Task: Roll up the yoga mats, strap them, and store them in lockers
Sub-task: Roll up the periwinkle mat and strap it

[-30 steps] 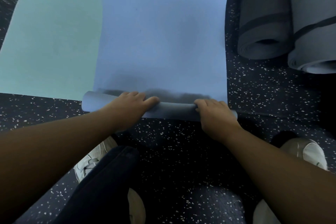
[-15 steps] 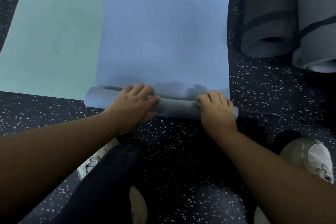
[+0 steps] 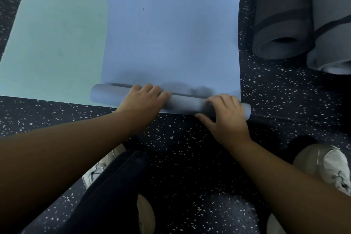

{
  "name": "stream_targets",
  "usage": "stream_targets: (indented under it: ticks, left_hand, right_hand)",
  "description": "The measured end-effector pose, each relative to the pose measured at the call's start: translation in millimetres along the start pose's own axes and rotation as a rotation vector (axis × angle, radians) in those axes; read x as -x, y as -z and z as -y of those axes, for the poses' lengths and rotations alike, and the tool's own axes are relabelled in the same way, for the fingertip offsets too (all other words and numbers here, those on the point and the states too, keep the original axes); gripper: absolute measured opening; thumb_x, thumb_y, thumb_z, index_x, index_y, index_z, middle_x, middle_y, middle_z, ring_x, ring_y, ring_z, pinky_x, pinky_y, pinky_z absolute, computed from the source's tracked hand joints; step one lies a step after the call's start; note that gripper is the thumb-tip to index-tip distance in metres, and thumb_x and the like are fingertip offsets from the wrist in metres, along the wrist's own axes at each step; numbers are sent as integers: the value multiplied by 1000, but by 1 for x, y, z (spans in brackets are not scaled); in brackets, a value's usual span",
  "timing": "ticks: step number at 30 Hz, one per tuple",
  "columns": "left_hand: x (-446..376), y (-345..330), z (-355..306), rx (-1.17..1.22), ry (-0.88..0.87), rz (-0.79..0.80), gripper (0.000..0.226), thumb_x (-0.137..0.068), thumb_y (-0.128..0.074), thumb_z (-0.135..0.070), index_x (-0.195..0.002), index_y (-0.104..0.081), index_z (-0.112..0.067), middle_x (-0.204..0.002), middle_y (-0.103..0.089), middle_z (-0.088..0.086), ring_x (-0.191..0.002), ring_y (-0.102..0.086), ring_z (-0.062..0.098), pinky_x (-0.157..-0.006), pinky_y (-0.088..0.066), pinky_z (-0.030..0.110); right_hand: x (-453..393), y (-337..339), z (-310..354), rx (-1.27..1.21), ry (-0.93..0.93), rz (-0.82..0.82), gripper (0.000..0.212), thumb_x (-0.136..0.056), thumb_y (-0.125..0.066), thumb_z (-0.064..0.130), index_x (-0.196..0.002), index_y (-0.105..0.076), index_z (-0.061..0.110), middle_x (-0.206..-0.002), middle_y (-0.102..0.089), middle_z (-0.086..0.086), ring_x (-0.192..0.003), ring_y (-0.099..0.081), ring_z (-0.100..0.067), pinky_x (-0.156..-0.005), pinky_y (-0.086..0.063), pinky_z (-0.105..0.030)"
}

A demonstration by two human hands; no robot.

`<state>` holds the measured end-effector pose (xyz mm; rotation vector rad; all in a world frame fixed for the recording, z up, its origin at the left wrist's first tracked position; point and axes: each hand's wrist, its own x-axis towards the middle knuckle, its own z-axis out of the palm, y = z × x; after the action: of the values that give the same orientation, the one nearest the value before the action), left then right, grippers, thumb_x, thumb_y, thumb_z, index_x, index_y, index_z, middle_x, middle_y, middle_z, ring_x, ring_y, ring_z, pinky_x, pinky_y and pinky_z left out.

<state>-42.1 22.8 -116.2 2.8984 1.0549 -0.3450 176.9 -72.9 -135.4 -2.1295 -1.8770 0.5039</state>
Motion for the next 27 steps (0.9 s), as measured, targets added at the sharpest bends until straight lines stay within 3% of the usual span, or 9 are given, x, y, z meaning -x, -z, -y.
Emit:
stream_targets:
  ticks: [3, 7, 10, 12, 14, 17, 19, 22, 27]
  left_hand:
    - [-5, 8, -3, 1, 41, 83, 55, -69, -62, -1, -122, -55, -15, -99, -59, 9, -89, -59, 33, -71, -42, 39]
    - [-11, 15, -7, -38, 55, 195, 63, -88, -44, -10, -145, -24, -30, -127, -46, 6, -115, -45, 29, -93, -33, 36]
    - [-11, 14, -5, 32, 77, 165, 61, -86, -29, -11, -145, -31, -27, -131, -47, 7, -117, -47, 32, -95, -34, 40]
    - [-10, 13, -6, 77, 29, 80, 64, -77, -21, -14, -133, -52, -17, -121, -58, 11, -105, -58, 35, -85, -45, 43]
    - [-9, 10, -7, 72, -11, 11, 62, -71, -23, -13, -117, -64, -9, -109, -65, 15, -90, -66, 37, -74, -53, 45]
    - [-6, 11, -7, 67, -82, -2, 63, -66, -23, -9, -117, -58, -15, -109, -62, 20, -88, -64, 41, -75, -53, 51]
    - [-3, 10, -6, 83, -123, -10, 61, -63, -33, -3, -119, -49, -23, -114, -57, 20, -94, -59, 43, -80, -49, 56]
    - [-1, 5, -5, 94, -107, 11, 86, -49, -64, 11, -125, -45, -25, -119, -54, 16, -112, -45, 35, -86, -41, 69]
    - [1, 0, -10, -10, -42, 63, 98, -55, -69, 7, -144, -34, -16, -142, -45, 19, -132, -43, 38, -92, -37, 69]
  right_hand:
    - [4, -3, -3, 45, 55, 6, 41, -71, -72, 35, -104, -62, 12, -106, -61, -7, -98, -49, -26, -85, -41, -41]
    - [-2, -1, -3, 50, 45, -1, 33, -77, -66, 28, -105, -63, 12, -103, -63, -7, -94, -57, -31, -82, -46, -42]
    - [-6, 0, -2, 52, 38, -1, 31, -80, -62, 28, -106, -63, 12, -103, -64, -6, -94, -59, -31, -82, -46, -43]
    - [-7, 1, 0, 50, 29, -4, 31, -81, -60, 28, -108, -63, 12, -103, -64, -6, -94, -59, -31, -82, -46, -43]
    - [-8, 1, 1, 66, 17, 1, 31, -82, -58, 28, -107, -63, 11, -101, -64, -6, -93, -59, -31, -81, -46, -43]
    - [-12, 4, 1, 119, 13, 48, 31, -87, -52, 30, -110, -62, 11, -102, -63, -6, -95, -58, -32, -83, -45, -43]
    - [-16, 5, 1, 160, 8, 101, 30, -95, -49, 30, -117, -58, 12, -110, -60, -6, -103, -53, -31, -88, -39, -42]
    - [-21, 7, 3, 200, -16, 149, 35, -100, -41, 33, -127, -49, 13, -121, -55, -7, -113, -44, -29, -94, -30, -36]
    - [-36, 11, 8, 223, -82, 185, 36, -103, -33, 33, -130, -46, 13, -125, -56, -7, -119, -43, -26, -101, -27, -35]
